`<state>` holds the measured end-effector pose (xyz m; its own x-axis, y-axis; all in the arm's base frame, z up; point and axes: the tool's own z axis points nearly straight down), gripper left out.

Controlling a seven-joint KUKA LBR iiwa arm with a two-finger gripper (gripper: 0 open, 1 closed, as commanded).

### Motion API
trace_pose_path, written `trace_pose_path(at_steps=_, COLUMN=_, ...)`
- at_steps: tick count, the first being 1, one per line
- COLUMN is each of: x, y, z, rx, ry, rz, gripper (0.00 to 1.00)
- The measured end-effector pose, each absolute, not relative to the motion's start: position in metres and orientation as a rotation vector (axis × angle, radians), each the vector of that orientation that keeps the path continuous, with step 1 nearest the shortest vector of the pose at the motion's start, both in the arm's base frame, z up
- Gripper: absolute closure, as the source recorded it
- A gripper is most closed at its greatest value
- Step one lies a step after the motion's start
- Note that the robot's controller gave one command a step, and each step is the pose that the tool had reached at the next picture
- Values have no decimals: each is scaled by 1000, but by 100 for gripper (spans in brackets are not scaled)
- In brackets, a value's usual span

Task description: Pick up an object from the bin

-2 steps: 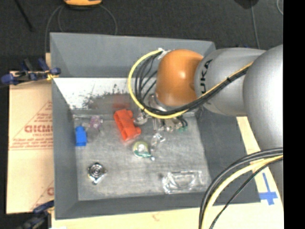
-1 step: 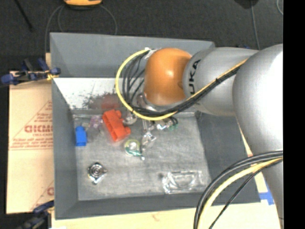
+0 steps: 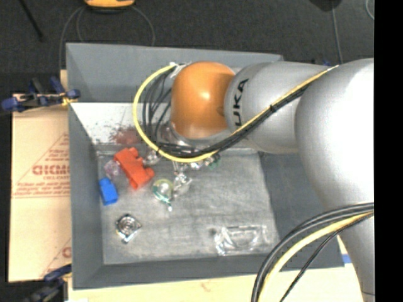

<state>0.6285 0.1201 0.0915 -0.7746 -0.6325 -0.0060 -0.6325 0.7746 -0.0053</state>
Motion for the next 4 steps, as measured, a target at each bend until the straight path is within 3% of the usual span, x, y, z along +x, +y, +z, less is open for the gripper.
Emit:
trace_pose_path(at_steps=2, x=644, y=139, z=85, rx=-1208, ry=2881, rz=-23, gripper=0)
trace_pose_path(at_steps=3, x=643, y=163, z=87, rx=-1326, ry=2842, rz=-25, gripper=0)
trace_pose_path(at_steps=4, x=651, y=151, z=82, rx=-1280, ry=2855, rz=-7, gripper=0)
